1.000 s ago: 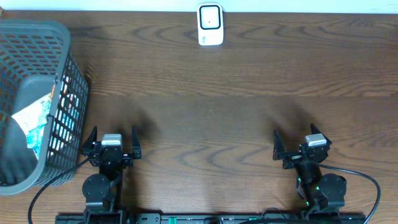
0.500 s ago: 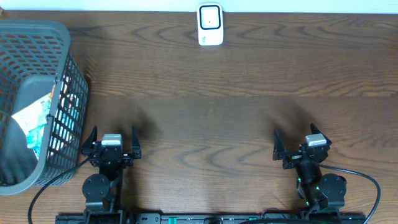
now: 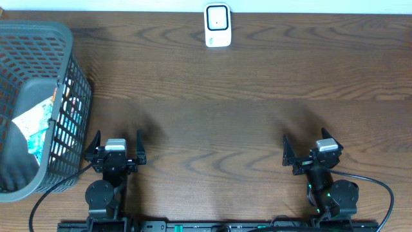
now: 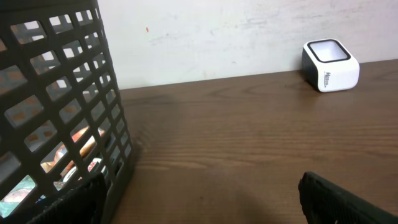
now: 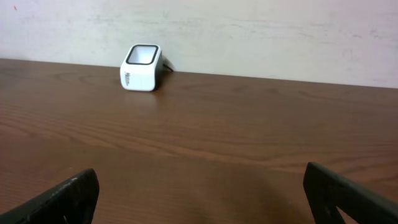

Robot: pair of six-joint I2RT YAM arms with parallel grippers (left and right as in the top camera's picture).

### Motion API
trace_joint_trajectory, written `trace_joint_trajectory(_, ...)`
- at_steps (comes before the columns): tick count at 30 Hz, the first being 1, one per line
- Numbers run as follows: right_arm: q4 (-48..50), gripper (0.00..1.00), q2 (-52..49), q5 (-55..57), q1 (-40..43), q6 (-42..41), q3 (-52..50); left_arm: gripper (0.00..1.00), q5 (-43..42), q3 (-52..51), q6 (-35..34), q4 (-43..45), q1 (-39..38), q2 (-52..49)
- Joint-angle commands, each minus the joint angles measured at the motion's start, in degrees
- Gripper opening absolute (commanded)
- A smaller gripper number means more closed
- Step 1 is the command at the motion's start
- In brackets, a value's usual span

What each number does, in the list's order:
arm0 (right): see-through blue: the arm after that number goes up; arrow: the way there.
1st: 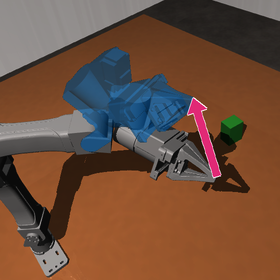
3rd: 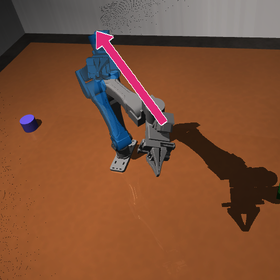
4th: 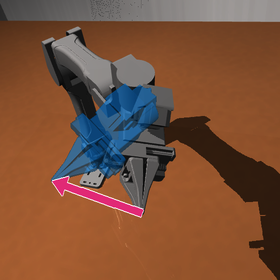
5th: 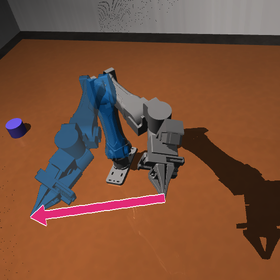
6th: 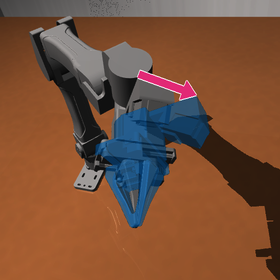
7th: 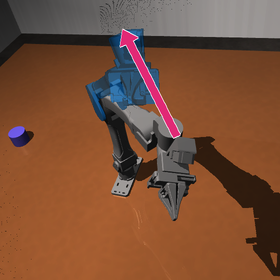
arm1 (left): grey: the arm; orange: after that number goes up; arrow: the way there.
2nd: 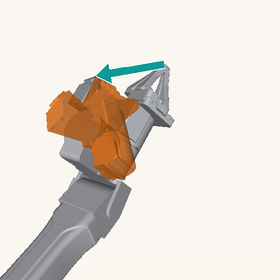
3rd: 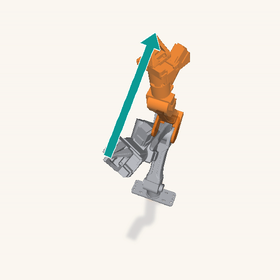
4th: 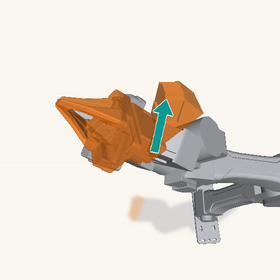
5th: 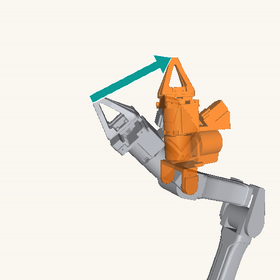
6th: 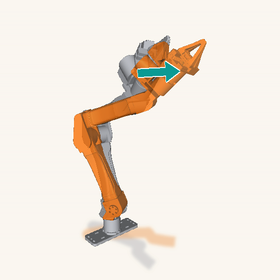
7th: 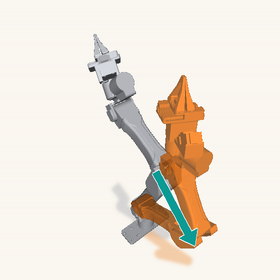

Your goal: Scan the item barcode

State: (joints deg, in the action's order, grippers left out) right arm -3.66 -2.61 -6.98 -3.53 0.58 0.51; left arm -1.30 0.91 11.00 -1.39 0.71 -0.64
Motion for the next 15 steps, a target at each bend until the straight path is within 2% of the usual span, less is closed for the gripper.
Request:
trace_joint_trajectory(1,-0.15,0.99,0.09,0.24,0.33,-0.76,-0.20,0.98,1.99,-0.68,0.94,-2.67,0.35,-0.07)
trace_joint_trajectory(10,-0.15,0.99,0.09,0.24,0.33,-0.76,-0.20,0.98,0.42,-0.68,0.79,-2.64,0.35,-0.66)
trace_joint_trajectory(15,-0.15,0.99,0.09,0.24,0.33,-0.76,-0.20,0.97,0.44,0.87,-3.21,-2.67,0.35,-0.72)
